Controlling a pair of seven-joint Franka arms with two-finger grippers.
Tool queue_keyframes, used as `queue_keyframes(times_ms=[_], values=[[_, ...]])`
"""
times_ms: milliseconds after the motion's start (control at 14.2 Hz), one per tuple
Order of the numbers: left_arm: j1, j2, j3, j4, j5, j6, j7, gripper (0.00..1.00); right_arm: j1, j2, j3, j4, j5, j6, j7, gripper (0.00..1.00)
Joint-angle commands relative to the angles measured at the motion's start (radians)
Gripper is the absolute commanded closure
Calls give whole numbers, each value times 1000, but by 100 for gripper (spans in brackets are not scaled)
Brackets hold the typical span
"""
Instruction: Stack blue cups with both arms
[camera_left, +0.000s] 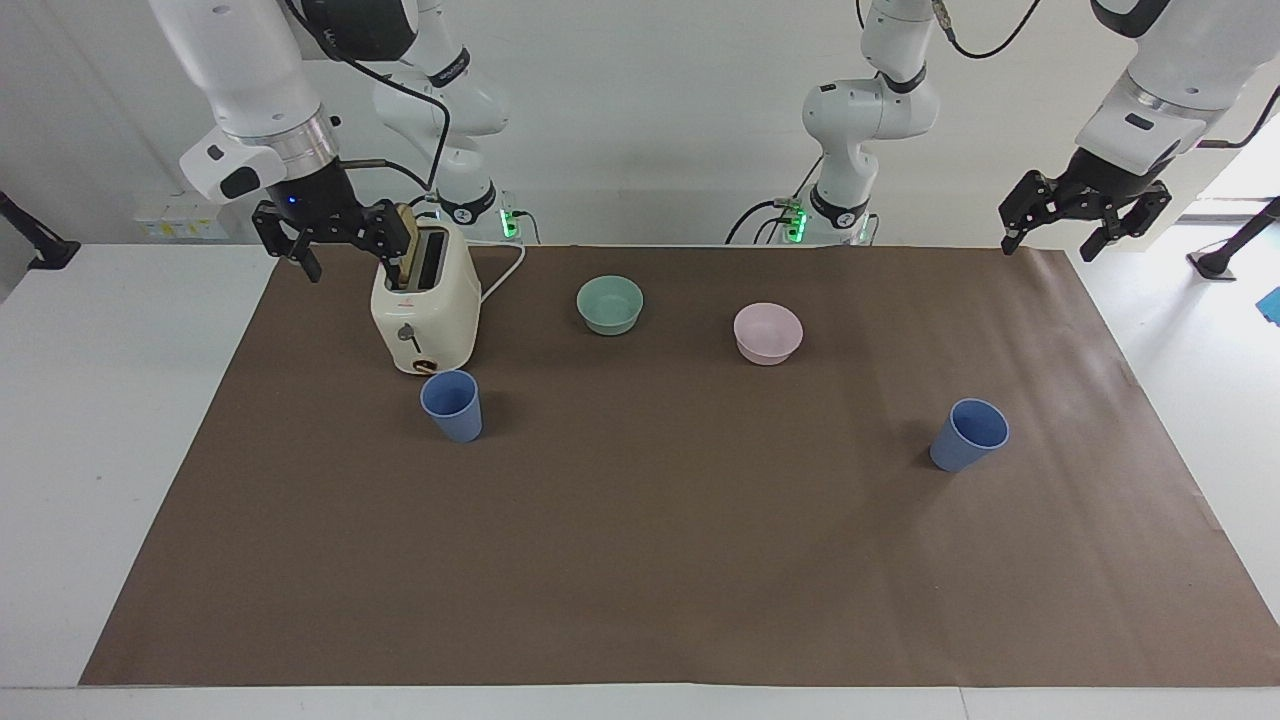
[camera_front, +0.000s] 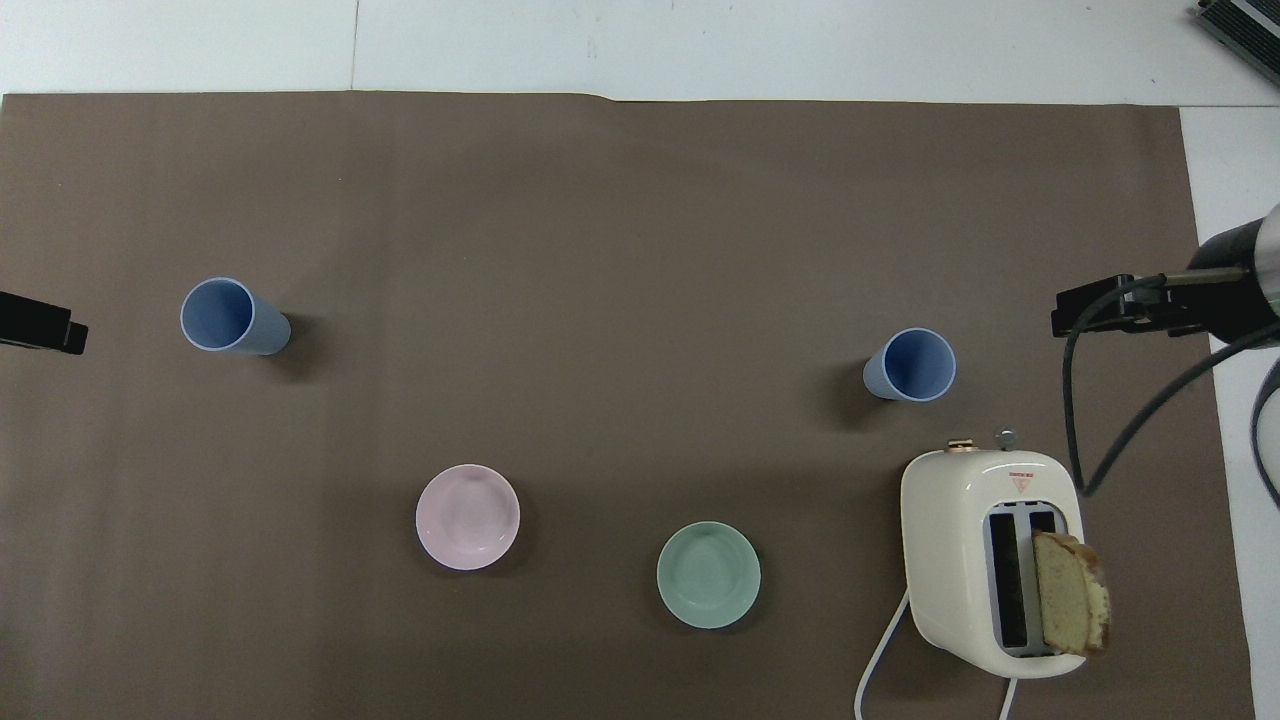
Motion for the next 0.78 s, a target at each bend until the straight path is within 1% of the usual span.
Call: queue_keyframes(times_ms=[0, 705], values=[[-6, -24, 3, -25, 1, 0, -13, 0, -19, -24, 10, -28, 1, 17, -23, 0], [-9, -26, 2, -28, 1, 6, 0, 0, -19, -24, 10, -29, 1, 17, -23, 0]])
